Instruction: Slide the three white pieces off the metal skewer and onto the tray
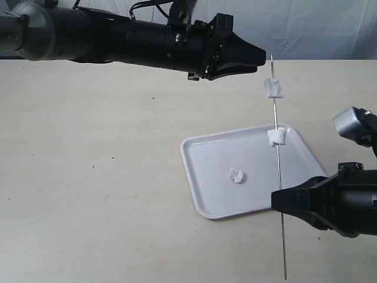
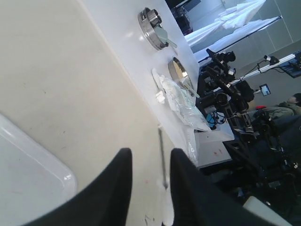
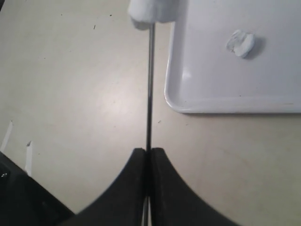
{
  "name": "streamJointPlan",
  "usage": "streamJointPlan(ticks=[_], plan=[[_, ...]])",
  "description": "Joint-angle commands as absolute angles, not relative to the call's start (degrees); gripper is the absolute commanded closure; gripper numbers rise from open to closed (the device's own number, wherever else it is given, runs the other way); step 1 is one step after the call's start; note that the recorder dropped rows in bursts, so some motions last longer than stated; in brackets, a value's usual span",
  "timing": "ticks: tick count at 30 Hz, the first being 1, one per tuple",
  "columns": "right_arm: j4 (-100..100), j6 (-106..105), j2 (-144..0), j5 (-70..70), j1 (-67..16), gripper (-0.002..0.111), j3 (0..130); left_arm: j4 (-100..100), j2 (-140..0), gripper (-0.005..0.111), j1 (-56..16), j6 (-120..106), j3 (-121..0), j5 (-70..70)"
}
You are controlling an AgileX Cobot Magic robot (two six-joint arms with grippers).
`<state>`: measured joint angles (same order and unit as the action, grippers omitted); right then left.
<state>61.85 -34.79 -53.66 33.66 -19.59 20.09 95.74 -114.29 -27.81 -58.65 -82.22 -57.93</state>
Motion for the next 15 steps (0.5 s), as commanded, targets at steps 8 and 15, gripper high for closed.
streamJointPlan(ticks=[8,15], plan=[[61.59,-34.86,-53.56,31.24,-19.46,0.109,20.16,93.04,-113.97,0.074,-29.87,-57.41,-82.76,-60.37],[61.72,-34.86,-53.56,31.64,-19.46,0.109,20.93,92.52,-113.97,0.075,-30.93,-57.41,-82.76,-60.48]])
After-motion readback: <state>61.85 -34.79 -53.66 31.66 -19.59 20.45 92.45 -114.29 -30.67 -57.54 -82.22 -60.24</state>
